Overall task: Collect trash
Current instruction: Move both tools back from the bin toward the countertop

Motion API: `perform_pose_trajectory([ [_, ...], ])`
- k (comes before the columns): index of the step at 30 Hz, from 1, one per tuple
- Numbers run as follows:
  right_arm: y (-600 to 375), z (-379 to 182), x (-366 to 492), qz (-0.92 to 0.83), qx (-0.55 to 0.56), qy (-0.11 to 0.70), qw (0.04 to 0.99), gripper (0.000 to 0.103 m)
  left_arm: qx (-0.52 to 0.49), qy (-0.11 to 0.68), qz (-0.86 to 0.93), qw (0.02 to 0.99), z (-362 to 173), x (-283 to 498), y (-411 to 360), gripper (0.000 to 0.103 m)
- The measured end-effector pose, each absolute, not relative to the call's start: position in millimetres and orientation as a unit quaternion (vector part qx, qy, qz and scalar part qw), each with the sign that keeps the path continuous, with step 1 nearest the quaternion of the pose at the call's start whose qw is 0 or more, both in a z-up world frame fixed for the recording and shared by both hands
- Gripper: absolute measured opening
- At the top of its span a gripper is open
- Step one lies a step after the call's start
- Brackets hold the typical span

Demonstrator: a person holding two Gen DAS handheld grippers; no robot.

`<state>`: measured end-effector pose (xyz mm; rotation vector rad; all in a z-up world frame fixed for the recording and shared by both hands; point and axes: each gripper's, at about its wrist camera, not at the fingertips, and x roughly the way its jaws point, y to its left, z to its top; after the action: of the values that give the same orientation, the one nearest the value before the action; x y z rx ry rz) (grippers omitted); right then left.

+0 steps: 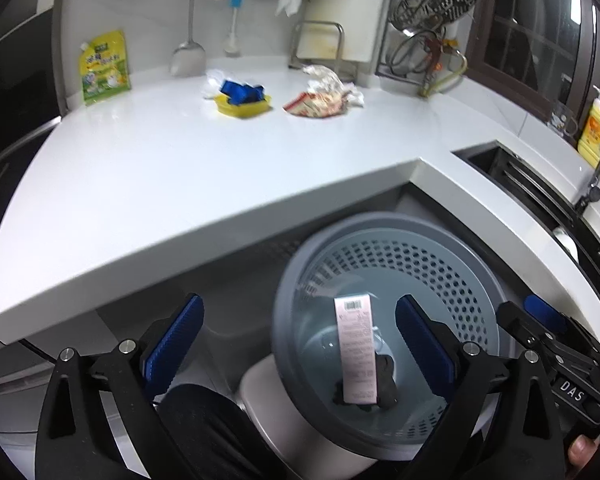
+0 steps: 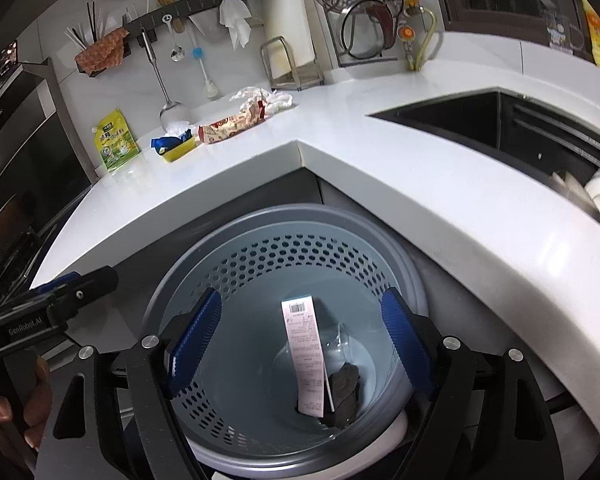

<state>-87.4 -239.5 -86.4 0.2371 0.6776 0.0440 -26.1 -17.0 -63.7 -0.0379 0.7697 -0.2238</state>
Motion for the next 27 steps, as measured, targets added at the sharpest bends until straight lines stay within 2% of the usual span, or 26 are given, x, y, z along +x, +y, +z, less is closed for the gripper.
perform_pose_trajectory([
  [14, -225, -54, -56, 0.031, 0.079, 0.309, 0.947, 0.084, -0.03, 0.332, -0.074, 0.94, -35, 4, 16, 0.096],
  [27, -216, -7, 32, 0.045, 0.061, 0.294, 0.953, 0.084, -0.035, 0.305, -0.05, 0.95, -3, 82, 34, 0.096],
])
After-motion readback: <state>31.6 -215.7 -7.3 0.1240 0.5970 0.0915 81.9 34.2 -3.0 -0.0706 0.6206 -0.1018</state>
